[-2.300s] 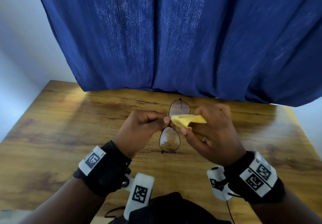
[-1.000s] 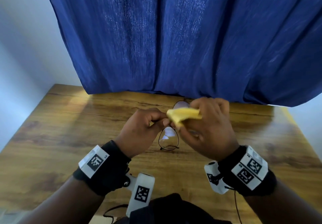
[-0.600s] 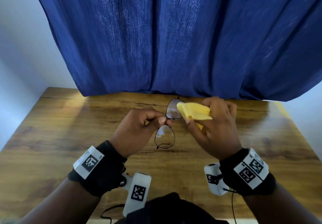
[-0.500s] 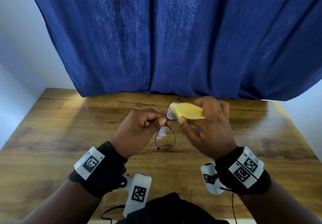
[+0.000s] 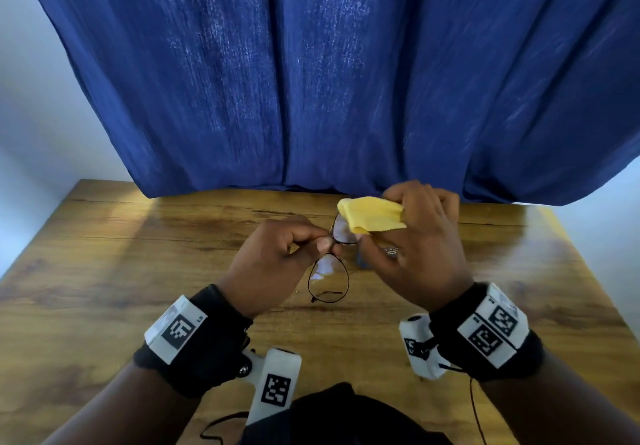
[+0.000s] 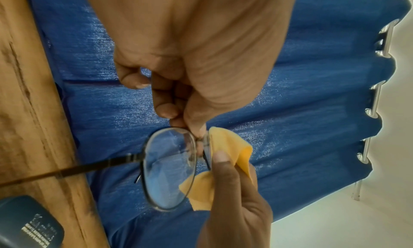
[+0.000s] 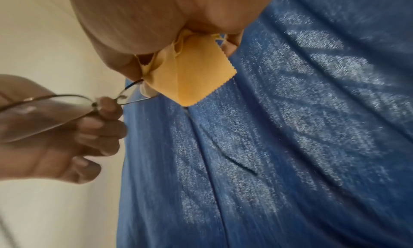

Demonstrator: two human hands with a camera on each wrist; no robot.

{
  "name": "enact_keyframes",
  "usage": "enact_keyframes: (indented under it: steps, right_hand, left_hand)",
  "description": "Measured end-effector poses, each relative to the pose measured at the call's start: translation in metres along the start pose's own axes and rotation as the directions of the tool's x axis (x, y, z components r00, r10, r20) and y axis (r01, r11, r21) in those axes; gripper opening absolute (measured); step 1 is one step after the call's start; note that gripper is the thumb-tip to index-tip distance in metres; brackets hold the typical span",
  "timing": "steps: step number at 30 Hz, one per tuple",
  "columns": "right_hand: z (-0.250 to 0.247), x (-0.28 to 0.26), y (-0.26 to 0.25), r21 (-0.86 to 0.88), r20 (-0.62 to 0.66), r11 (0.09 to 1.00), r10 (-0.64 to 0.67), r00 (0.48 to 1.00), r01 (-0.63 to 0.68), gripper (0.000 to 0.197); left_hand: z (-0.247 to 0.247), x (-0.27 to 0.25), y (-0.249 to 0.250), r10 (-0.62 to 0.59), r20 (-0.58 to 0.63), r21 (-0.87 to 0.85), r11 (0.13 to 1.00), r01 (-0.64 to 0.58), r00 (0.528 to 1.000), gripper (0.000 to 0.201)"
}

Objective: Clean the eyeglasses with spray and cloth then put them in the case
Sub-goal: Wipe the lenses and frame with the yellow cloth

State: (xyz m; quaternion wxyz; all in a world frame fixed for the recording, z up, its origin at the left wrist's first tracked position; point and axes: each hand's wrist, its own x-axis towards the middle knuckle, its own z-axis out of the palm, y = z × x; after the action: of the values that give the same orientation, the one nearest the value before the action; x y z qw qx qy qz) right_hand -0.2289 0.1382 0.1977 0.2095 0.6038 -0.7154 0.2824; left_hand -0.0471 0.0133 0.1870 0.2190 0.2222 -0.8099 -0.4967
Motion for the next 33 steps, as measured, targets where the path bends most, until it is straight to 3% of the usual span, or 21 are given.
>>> enact_keyframes:
  steps: [5,10,16,20,25,29,33]
  right_hand:
    - [0.002,-0.014,-0.004,0.061,-0.039,0.992,-0.105,0.994,0.107,0.031]
    - [-0.008,-0.007,0.018,-0.008,-0.051,1.000,0.015,0.999,-0.015,0.024]
    - [0.003,-0.008,-0.011,0.052,-0.005,0.988,-0.148,0.989,0.148,0.031]
    - [0.007,0.007,-0.019,0.056,-0.021,0.998,-0.033,0.999,0.034,0.024]
    - [0.022,0.014,-0.045,0.124,0.055,0.987,-0.109,0.993,0.102,0.032]
    - [0.028,0.022,-0.047,0.102,0.050,0.995,-0.009,0.999,0.004,0.033]
    - [0.032,0.011,-0.066,0.245,0.045,0.965,-0.109,0.993,0.095,0.017]
  left_hand:
    - [0.004,0.005,0.002,0.047,-0.027,0.034,0.998,-0.046,0.999,0.022]
    - [0.006,-0.001,0.003,0.013,-0.016,0.034,0.999,-0.012,1.000,0.022]
    - [-0.008,-0.008,-0.004,0.033,-0.067,0.009,0.999,-0.032,0.997,0.019]
    - [-0.020,-0.017,-0.012,0.049,-0.082,0.010,0.999,-0.049,0.995,0.017]
    - [-0.038,-0.024,-0.018,0.045,-0.080,0.017,0.999,-0.043,0.996,0.015]
    - [-0.050,-0.025,-0.025,-0.065,-0.110,-0.060,0.996,0.059,0.992,0.020]
    - [-0.056,-0.021,-0.027,-0.172,-0.134,-0.153,0.977,0.152,0.976,0.018]
